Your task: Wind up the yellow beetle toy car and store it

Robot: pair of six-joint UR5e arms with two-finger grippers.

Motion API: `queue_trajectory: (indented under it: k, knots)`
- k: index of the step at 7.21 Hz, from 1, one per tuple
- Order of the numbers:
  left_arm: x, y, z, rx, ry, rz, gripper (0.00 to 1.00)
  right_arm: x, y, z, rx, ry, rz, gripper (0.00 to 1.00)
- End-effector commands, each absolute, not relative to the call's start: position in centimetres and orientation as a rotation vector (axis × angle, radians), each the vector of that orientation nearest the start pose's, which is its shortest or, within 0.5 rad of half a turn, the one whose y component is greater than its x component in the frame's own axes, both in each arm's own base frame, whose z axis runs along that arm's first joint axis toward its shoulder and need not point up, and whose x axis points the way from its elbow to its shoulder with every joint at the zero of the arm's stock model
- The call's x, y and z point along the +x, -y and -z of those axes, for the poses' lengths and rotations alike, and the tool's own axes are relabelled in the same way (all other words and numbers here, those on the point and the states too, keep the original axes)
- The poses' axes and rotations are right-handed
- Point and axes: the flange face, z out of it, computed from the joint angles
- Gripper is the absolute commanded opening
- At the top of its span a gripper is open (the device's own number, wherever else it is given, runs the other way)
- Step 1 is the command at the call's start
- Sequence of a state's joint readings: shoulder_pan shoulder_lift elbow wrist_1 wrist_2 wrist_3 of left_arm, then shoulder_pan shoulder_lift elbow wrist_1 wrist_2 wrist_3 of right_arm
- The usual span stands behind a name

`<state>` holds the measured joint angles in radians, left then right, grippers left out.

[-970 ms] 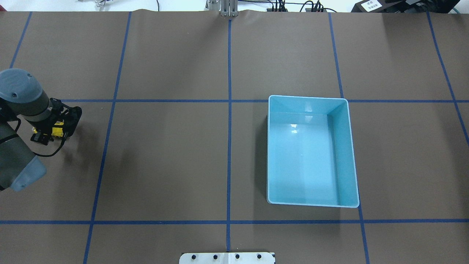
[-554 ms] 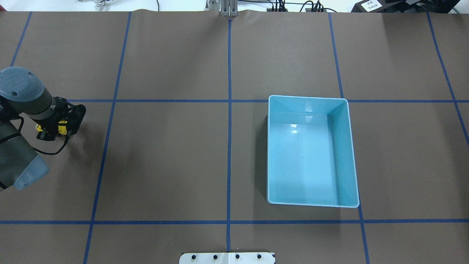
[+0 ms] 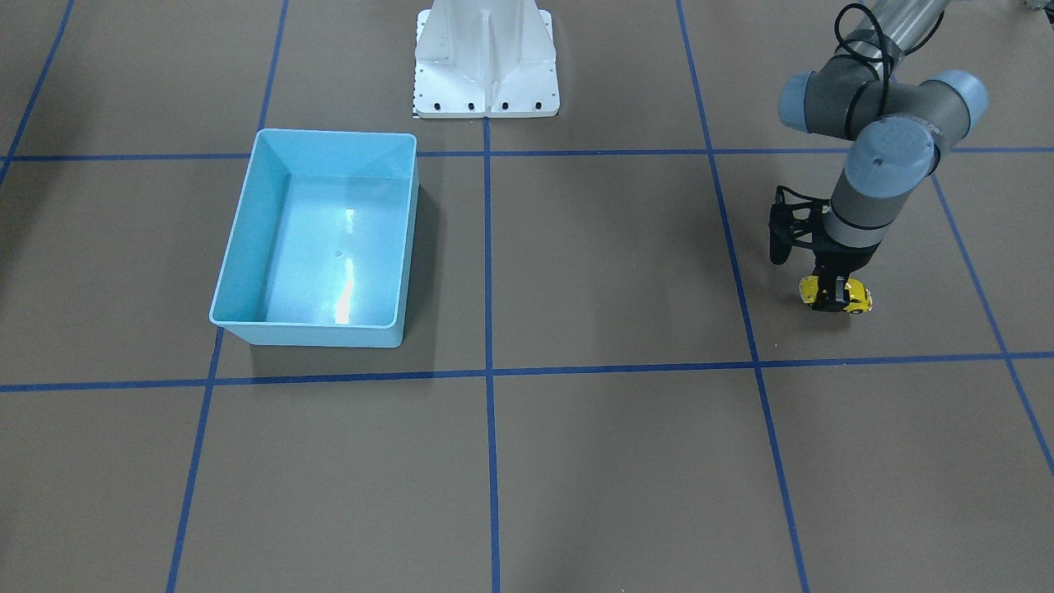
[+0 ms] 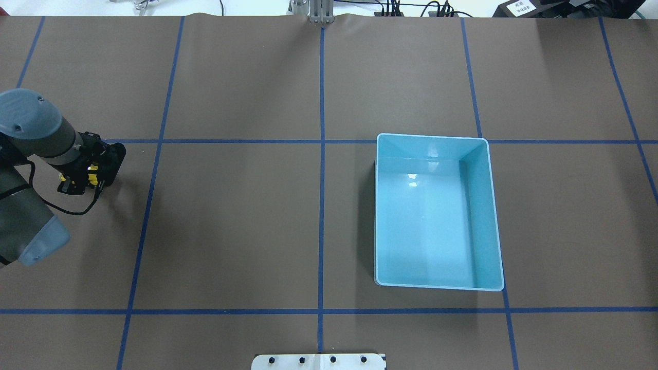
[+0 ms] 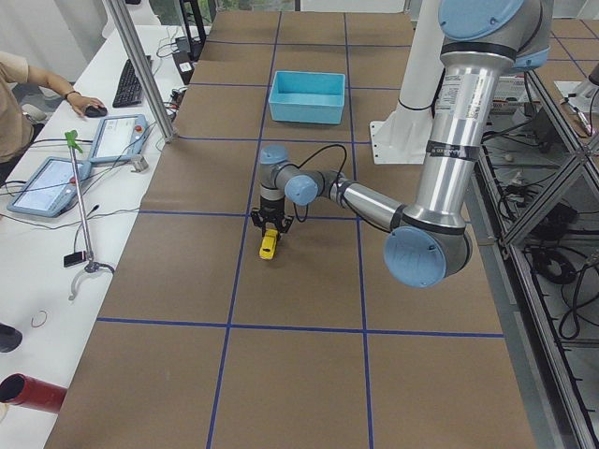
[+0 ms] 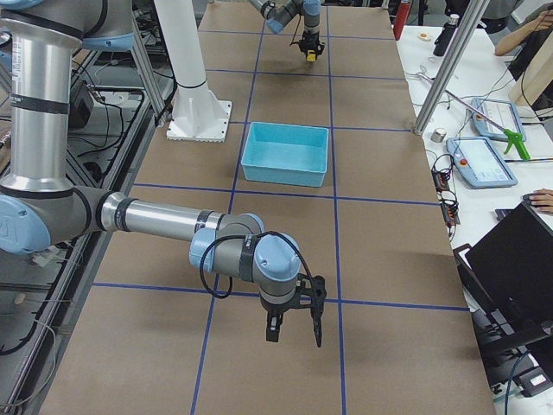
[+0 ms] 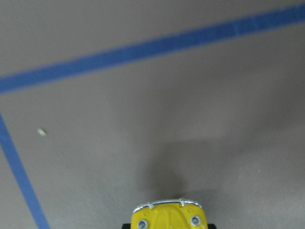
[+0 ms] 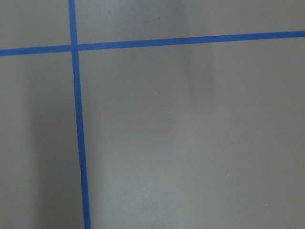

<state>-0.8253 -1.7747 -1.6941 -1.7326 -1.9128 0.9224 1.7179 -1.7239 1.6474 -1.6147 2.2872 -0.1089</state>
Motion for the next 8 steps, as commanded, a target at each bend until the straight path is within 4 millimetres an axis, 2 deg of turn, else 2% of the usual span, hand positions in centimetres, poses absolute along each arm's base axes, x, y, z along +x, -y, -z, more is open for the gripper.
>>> queue_trajectory:
  k: [1, 3, 4, 6, 7, 8]
  knots:
    - [34.8, 51.3, -45.9, 0.590, -0.430, -1.618, 0.00, 12.9, 40.7, -69.6, -0.020, 0.721, -0.083, 1.00]
    - [36.0, 51.6, -43.3, 0.599, -0.542, -1.540, 0.00, 12.9, 40.8, -69.7, -0.021, 0.719, -0.084, 1.00]
    - [37.5, 51.5, -41.7, 0.593, -0.607, -1.475, 0.00, 12.9, 40.8, -69.7, -0.021, 0.719, -0.084, 1.00]
    - [41.5, 50.7, -38.8, 0.636, -0.630, -1.531, 0.00, 13.0, 41.1, -69.4, -0.017, 0.714, -0.081, 1.00]
    - [42.8, 50.2, -38.3, 0.674, -0.631, -1.555, 0.00, 13.1, 41.7, -69.0, -0.007, 0.707, -0.073, 1.00]
    - [43.0, 50.2, -38.3, 0.700, -0.621, -1.587, 0.00, 13.2, 42.1, -68.7, 0.000, 0.702, -0.070, 1.00]
